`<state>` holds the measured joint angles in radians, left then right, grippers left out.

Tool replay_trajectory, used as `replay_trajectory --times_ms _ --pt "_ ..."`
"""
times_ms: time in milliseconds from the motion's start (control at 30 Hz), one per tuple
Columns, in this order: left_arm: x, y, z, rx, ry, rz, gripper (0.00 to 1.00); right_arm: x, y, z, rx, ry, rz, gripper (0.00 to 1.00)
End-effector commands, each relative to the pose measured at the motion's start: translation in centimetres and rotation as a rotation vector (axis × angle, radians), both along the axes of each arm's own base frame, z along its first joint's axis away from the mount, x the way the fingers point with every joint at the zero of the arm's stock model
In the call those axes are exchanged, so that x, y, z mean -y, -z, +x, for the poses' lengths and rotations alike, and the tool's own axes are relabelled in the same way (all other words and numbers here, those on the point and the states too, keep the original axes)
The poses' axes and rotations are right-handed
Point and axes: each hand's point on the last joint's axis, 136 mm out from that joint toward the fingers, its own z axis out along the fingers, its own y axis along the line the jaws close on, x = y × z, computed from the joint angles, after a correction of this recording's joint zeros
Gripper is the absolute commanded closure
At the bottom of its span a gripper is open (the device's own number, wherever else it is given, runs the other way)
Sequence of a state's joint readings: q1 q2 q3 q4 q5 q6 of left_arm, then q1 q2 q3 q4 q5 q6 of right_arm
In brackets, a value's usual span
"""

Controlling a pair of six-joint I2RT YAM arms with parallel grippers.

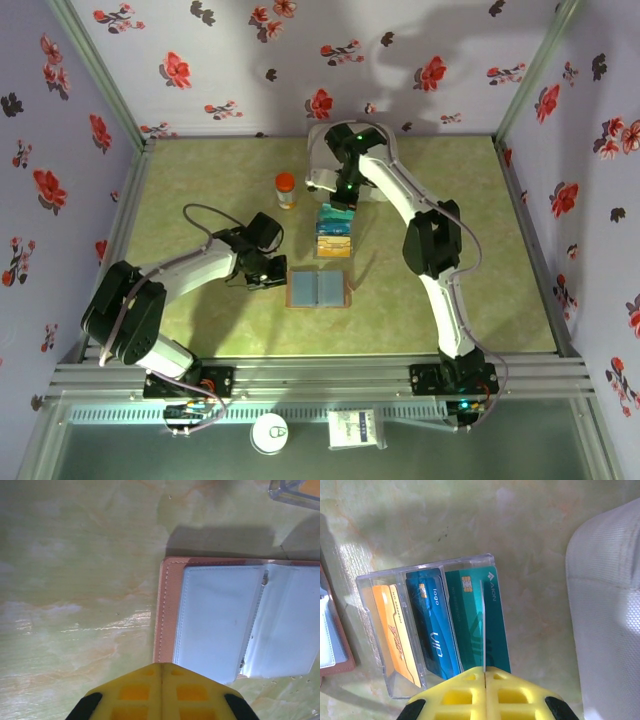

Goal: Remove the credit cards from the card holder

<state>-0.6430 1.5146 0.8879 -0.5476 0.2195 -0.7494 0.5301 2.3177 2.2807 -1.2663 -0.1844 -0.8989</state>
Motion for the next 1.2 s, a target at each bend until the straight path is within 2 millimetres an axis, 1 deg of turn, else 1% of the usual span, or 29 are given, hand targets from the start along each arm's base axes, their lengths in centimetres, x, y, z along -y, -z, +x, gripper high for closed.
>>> replay_trajectory --times_ms 0,100,200,267,300,333,367,400,433,567,733,800,900,1033,1167 --pt "-1.2 0.1 -0.5 -0.012 -0.026 0.024 1.00 0.3 1.0 -0.4 -0.037 -0.028 -0.016 1.00" --pt "-1.3 0.2 -0.5 -0.013 -0.029 0.025 1.00 0.2 1.5 -0.4 -0.046 -0.028 -0.019 1.00" --pt "-1.4 0.1 -0.3 -0.006 -0.030 0.024 1.00 0.0 1.5 -0.5 -0.054 -0.030 -0.004 1.00" --pt "-1.4 0.0 -0.3 -0.005 -0.033 0.021 1.00 -0.1 1.6 -0.4 -0.050 -0.031 0.000 0.98" --pt "-1.5 -0.1 -0.2 -0.001 -0.032 0.022 1.00 -0.2 1.6 -0.3 -0.049 -0.029 0.001 0.93" --pt "-1.5 -0.1 -0.2 -0.002 -0.034 0.022 1.00 -0.2 1.6 -0.2 -0.042 -0.027 0.001 0.84" --pt "-1.6 -0.1 -0.2 -0.002 -0.035 0.023 1.00 -0.2 1.6 0.0 -0.034 -0.021 -0.001 0.78" --pt "-1.6 -0.1 -0.2 0.000 -0.037 0.023 1.00 -0.2 1.5 0.2 -0.024 -0.016 -0.005 0.74" --pt "-1.7 -0.2 -0.2 0.001 -0.038 0.024 1.00 -0.1 1.4 0.4 -0.013 -0.012 -0.008 0.73" --pt "-2.1 -0.5 -0.1 0.015 -0.044 0.027 0.99 0.1 0.4 1.3 0.037 0.022 -0.007 0.72" --pt "-2.8 -1.1 0.5 0.048 -0.061 0.030 0.97 0.2 -1.3 2.1 0.114 0.099 0.033 0.70" --pt "-3.1 -1.3 0.8 0.063 -0.070 0.034 0.96 0.3 -1.7 2.4 0.142 0.151 0.057 0.70" --pt "-3.8 -1.5 1.5 0.088 -0.080 0.046 0.96 0.3 -2.7 3.4 0.207 0.243 0.110 0.67" --pt "-4.3 -1.4 2.1 0.103 -0.098 0.044 0.96 -0.2 -2.9 4.4 0.262 0.317 0.175 0.67" --pt "-4.5 -1.4 2.1 0.111 -0.108 0.035 0.96 -0.6 -2.5 5.0 0.281 0.324 0.189 0.67"
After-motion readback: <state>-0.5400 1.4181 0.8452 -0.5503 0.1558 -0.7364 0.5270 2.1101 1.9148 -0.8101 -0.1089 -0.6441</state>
